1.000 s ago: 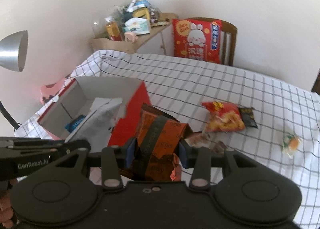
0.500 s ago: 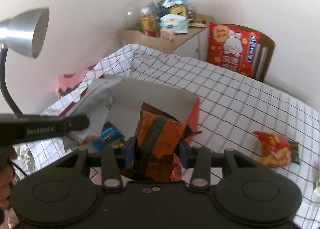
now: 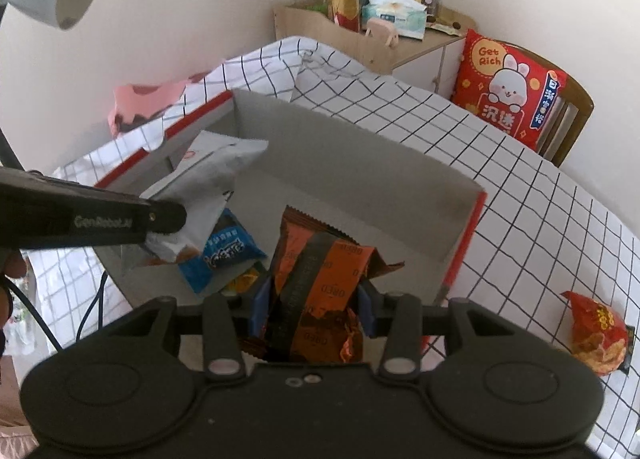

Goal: Organize snacks
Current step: 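Carry the white bag and copper bag over the box with both tools, then open both tools to drop the white bag and copper bag into the box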

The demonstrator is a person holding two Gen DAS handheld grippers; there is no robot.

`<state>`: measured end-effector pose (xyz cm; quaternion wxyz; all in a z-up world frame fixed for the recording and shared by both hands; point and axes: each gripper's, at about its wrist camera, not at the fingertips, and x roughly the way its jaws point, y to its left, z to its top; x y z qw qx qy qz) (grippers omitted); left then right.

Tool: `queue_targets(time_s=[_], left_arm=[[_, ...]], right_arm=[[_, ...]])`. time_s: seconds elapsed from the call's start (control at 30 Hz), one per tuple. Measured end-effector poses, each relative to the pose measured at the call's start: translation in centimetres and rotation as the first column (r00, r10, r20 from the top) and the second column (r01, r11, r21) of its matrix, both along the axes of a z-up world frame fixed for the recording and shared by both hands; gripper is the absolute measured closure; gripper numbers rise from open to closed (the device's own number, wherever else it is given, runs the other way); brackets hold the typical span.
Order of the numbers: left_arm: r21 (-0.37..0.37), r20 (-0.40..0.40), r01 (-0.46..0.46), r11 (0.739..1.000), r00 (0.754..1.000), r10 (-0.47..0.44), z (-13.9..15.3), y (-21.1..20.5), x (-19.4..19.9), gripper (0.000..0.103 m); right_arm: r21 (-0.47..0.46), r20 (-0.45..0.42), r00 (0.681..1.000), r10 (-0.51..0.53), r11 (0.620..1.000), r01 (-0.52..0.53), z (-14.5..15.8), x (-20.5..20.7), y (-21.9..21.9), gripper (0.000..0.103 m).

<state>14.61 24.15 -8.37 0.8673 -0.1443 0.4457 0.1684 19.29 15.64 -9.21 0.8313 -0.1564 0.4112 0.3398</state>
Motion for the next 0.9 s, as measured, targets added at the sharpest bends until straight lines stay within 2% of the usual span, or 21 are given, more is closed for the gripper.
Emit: queue_targets(time_s=[0.23, 0.43, 0.57, 0.83, 0.9], left_arm=[[-0.011, -0.048, -0.002, 1.0, 0.999, 0.001, -1.5, -0.2, 0.5, 0.087], [-0.004, -0.044, 0.005, 1.0, 0.999, -0.005, -1.4, -0.7, 0.3, 0.086], [-0.001, -0.032, 0.021, 1.0, 0.999, -0.021, -1.0, -1.3, -0.1, 0.076], [-0.019, 0.006, 0.019, 1.0, 1.0, -0.019, 0.2, -2.2, -1.1, 0.075], [-0.019, 0.026, 0.024, 1.0, 0.999, -0.024, 0.7, -2.8, -1.5, 0.071]], right_arm=[[-0.027, -0.021, 1.0, -0.01, 1.0, 0.009, -1.1, 0.4, 0.1, 0.06], [-0.012, -0.013, 1.0, -0.005, 1.0, 0.005, -0.6, 0.0, -0.4, 0.053], [0.016, -0.016, 1.0, -0.012, 1.0, 0.012, 0.1, -0.3, -1.1, 0.043], [0.078, 0.002, 1.0, -0.027, 0.997, 0.027, 2.3, -1.3, -3.6, 0.026], [0.097, 0.0, 0.999, -0.038, 0.995, 0.038, 2.8, -1.4, -4.5, 0.023]])
